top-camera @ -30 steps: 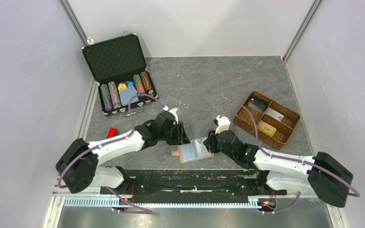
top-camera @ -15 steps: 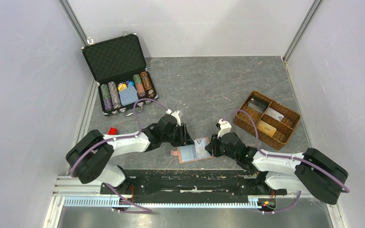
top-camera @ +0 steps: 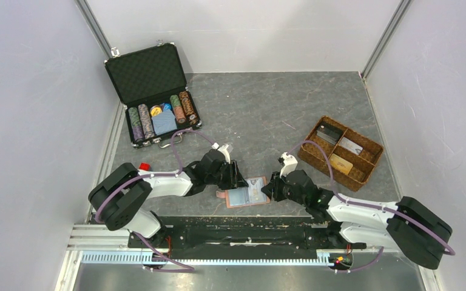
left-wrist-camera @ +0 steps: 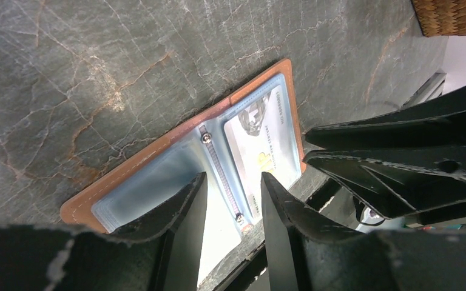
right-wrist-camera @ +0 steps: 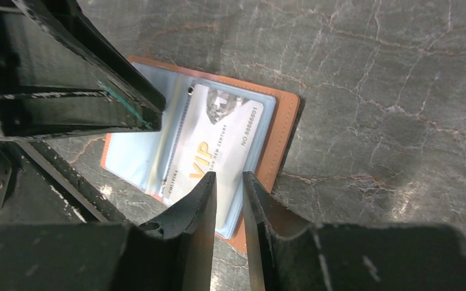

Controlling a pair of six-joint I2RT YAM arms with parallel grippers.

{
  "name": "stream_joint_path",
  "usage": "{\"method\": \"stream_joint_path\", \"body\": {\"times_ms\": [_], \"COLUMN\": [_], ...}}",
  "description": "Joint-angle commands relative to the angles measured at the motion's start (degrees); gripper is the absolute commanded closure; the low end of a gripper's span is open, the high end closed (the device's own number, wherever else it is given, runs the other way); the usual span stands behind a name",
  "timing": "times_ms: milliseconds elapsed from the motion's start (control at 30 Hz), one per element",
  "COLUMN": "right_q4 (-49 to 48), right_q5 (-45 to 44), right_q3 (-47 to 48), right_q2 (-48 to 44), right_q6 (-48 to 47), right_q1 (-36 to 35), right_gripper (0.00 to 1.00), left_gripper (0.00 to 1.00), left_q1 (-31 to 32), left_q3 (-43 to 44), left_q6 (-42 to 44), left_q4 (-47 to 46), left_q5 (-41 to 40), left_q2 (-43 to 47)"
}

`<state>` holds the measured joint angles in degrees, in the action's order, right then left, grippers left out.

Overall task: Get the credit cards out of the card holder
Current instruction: Remove the credit card from the card holder.

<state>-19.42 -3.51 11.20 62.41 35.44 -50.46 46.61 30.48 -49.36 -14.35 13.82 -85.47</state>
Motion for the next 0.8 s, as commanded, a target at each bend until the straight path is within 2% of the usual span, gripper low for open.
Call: {"method": "stream_joint_path", "body": {"times_ms": [0, 767], "right_q4": [2.6, -4.2], "right_q5": [-0.9, 1.8], "right_q3": [3.3, 1.5], "right_q2": [-2.8, 3.8], "right_q6": [-0.8, 1.1], "right_q1": [0.0, 0.0], "right_gripper": [0.75, 0.75], "left_gripper": [0.55, 0.55], "left_q1": [-0.1, 0.0], "left_q3": [-1.0, -2.1], "left_q6": [-1.1, -2.1], "left_q4": [-2.9, -5.3], "left_q5": [0.2, 1.7], "left_q2": [0.0, -0.7]}}
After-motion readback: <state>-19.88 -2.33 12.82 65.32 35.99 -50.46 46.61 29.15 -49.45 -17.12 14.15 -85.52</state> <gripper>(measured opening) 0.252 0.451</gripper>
